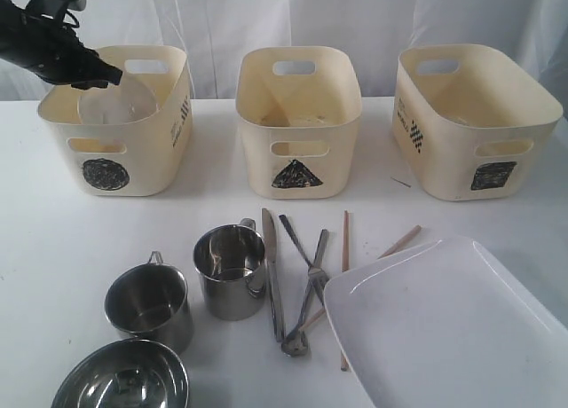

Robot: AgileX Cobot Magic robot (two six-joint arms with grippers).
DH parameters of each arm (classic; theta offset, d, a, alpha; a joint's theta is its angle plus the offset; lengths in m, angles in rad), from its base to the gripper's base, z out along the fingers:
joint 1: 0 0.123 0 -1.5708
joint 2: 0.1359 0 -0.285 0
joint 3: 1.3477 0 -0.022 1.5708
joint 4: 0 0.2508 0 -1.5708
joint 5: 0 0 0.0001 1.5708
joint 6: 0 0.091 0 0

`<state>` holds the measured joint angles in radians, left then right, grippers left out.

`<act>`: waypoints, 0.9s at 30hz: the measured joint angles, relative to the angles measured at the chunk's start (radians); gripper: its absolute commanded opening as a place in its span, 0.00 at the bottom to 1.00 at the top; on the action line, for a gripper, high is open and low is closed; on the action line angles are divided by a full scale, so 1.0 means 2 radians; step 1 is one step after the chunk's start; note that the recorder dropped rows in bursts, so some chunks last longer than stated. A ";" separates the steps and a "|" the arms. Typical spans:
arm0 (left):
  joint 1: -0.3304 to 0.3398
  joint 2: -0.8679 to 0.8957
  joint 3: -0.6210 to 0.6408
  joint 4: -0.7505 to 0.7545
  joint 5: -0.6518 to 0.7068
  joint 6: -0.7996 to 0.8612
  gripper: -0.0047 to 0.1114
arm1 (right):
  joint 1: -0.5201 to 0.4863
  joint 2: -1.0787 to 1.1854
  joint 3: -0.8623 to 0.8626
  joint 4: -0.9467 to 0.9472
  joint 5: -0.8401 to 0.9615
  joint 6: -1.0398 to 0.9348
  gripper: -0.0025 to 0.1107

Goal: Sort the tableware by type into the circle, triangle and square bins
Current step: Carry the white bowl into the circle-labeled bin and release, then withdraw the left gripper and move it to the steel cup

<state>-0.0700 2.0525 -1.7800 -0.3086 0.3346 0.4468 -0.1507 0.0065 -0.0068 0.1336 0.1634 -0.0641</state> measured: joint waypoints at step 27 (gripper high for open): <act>0.000 -0.169 0.022 -0.004 0.185 -0.038 0.50 | 0.000 0.000 0.000 0.000 0.000 0.000 0.02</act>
<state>-0.0700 1.7137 -1.7356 -0.3166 0.7040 0.3703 -0.1507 0.0065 -0.0068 0.1336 0.1634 -0.0641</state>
